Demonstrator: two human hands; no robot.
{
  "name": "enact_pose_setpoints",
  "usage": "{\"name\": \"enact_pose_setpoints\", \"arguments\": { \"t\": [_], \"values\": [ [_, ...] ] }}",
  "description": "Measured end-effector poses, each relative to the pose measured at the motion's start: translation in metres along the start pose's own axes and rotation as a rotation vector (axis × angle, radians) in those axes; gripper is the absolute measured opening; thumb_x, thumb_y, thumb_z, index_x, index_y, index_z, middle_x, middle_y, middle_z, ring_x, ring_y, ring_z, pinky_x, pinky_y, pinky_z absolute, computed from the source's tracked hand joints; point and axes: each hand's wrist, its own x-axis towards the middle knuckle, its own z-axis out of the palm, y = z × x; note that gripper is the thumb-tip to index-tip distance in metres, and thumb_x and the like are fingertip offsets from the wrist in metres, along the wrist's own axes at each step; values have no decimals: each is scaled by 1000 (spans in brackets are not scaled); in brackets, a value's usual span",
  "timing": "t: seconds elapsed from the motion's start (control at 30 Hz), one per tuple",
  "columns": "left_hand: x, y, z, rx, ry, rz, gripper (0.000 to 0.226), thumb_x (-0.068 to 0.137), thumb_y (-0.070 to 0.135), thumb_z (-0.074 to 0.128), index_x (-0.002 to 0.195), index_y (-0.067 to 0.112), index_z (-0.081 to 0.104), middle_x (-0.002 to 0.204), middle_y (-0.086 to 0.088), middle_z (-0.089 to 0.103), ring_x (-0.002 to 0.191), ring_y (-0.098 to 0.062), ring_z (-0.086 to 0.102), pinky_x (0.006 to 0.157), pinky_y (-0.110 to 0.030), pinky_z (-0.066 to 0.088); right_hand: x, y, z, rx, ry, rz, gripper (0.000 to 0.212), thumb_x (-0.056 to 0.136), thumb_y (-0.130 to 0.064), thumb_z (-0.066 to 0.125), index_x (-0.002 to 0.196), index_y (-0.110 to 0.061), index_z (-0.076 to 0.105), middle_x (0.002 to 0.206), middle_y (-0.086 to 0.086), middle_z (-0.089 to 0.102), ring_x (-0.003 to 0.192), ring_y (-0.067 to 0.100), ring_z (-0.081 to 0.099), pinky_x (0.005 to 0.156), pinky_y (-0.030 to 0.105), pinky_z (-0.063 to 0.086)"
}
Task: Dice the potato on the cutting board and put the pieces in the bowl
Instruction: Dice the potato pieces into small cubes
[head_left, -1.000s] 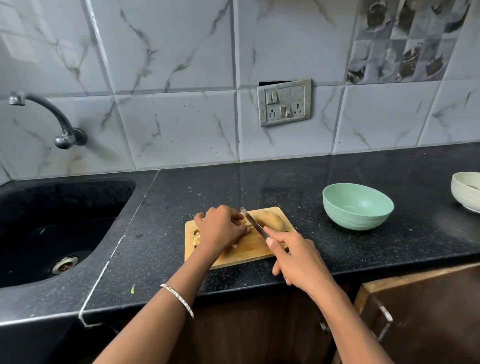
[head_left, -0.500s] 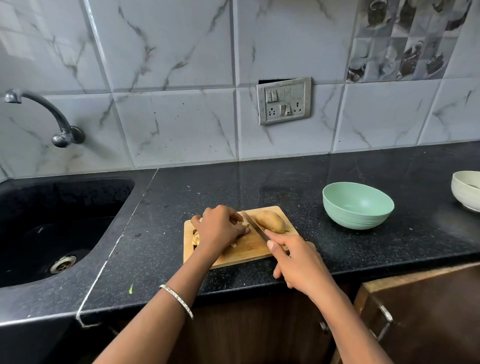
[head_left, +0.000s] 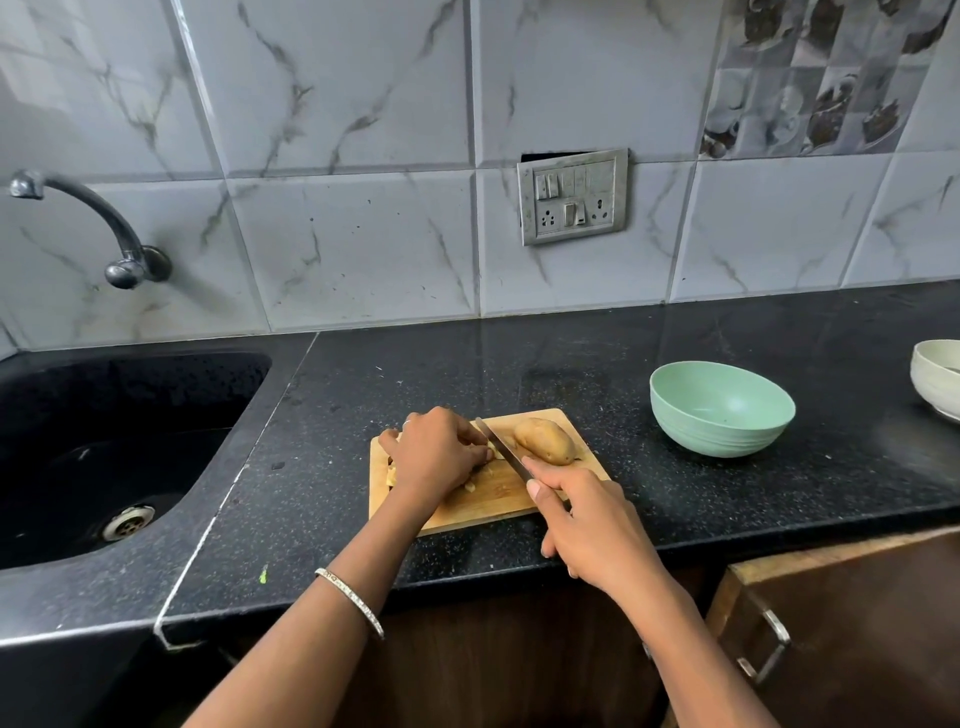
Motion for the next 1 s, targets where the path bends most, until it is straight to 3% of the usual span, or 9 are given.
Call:
{"name": "enact_pose_setpoints", "arguments": {
  "t": [0.2,0.27,0.37,0.57,0.63,0.77,0.83,0.93,1.0],
  "values": [
    [2,0,0,-8,7,7,12,75,49,77,84,41,76,88,14,73,110,-18,57,95,-46,29,2,-1,9,-20,5,3,39,105,-45,41,143,-52,45,80,1,70,75,26,69,78,42,58],
    [2,1,0,-19,7,4,9,75,47,78,82,41,76,86,14,73,110,-18,57,96,-46,30,3,-3,7,-31,-4,1,39,106,-41,41,144,-48,47,75,-1,68,62,17,67,74,37,58],
    [4,0,1,-44,-15,-7,6,75,43,80,75,39,75,85,14,72,110,-19,57,99,-49,32,5,-7,4,-22,-28,1,38,107,-37,41,142,-37,54,71,-3,65,45,6,58,54,23,52],
    [5,0,1,-48,-35,-14,14,74,43,81,64,40,71,84,13,72,109,-19,56,96,-49,33,17,-10,5,26,-64,60,38,108,-33,40,144,-29,53,73,1,63,37,3,51,41,21,43],
    [4,1,-2,-33,-34,-24,18,73,44,81,61,41,68,81,14,69,110,-19,54,96,-48,31,16,-13,6,-7,-62,59,36,107,-33,41,138,-26,58,76,2,64,47,8,59,44,24,49],
    [1,3,-6,14,8,-22,7,75,43,80,76,38,76,83,15,66,117,-20,49,98,-49,25,9,-12,10,-82,-60,31,35,106,-35,43,136,-32,60,89,-1,64,86,29,70,73,44,61],
    [-1,3,-6,44,34,-19,10,76,45,78,81,36,77,91,12,70,118,-21,49,99,-49,25,3,-11,5,-92,-72,19,37,105,-36,43,139,-38,57,90,-5,62,84,26,70,69,41,60],
    [-4,2,-9,58,56,-14,12,77,45,76,81,34,77,90,8,71,115,-21,50,99,-47,26,-1,-9,-9,-36,-30,20,37,105,-37,44,140,-43,55,84,-7,65,58,9,65,54,26,53],
    [-4,1,-14,49,63,-12,9,79,42,75,80,34,77,92,8,71,115,-21,50,99,-46,26,4,-6,-11,-58,31,13,39,105,-39,44,142,-44,52,95,3,71,77,17,71,72,36,59]
  ]
}}
